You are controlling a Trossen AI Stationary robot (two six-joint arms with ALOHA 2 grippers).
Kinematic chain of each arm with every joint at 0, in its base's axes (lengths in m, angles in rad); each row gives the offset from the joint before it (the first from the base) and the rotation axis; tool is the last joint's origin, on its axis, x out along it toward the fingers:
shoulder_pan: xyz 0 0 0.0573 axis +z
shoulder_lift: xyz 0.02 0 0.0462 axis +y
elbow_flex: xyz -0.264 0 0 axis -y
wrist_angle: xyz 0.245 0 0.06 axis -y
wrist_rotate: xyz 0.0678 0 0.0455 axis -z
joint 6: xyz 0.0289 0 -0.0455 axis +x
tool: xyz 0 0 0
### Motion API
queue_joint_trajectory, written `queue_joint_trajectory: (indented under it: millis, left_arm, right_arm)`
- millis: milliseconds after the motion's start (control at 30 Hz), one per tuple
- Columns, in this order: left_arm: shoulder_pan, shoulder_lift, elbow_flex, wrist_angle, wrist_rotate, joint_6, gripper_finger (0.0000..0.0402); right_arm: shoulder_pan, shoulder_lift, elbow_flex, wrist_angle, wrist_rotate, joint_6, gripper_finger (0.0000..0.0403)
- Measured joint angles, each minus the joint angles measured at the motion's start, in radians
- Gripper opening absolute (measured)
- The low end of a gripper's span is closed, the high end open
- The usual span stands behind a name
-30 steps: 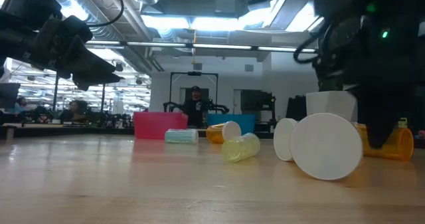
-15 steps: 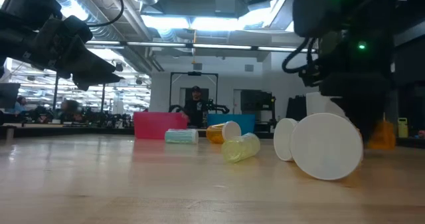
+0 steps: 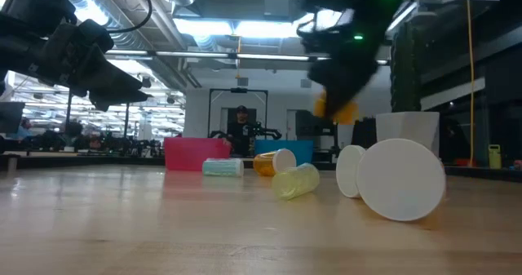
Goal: Pick and place medicine bottles into bin by pill shape (circle, oval)
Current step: Put the orange capsule bottle into the blue bin
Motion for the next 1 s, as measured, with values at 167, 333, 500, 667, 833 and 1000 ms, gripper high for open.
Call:
queue_joint_trajectory:
  millis: [167,333,500,667,833,1000]
  left_arm:
    - [0.000,0.000,0.000,0.000,0.000,0.000,0.0206]
    - [0.000,0.000,0.000,0.000,0.000,0.000,0.0206]
    - [0.000,0.000,0.000,0.000,-0.001,0.000,0.0206]
    - [0.000,0.000,0.000,0.001,-0.002,0.000,0.0206]
    - [0.000,0.000,0.000,0.002,-0.005,0.001,0.0206]
    - [0.000,0.002,0.000,0.001,-0.008,0.002,0.0206]
  right_arm:
    - [-0.148,0.000,0.005,0.271,-0.086,-0.251,0.0175]
    - [-0.314,0.000,0.005,0.408,-0.247,-0.320,0.0174]
    - [-0.431,0.013,-0.002,0.479,-0.373,-0.296,0.0177]
    - [-0.492,0.036,-0.007,0.537,-0.400,-0.297,0.0195]
    - [-0.509,0.074,-0.008,0.610,-0.455,-0.310,0.0207]
    - [-0.509,0.102,-0.008,0.646,-0.449,-0.324,0.0217]
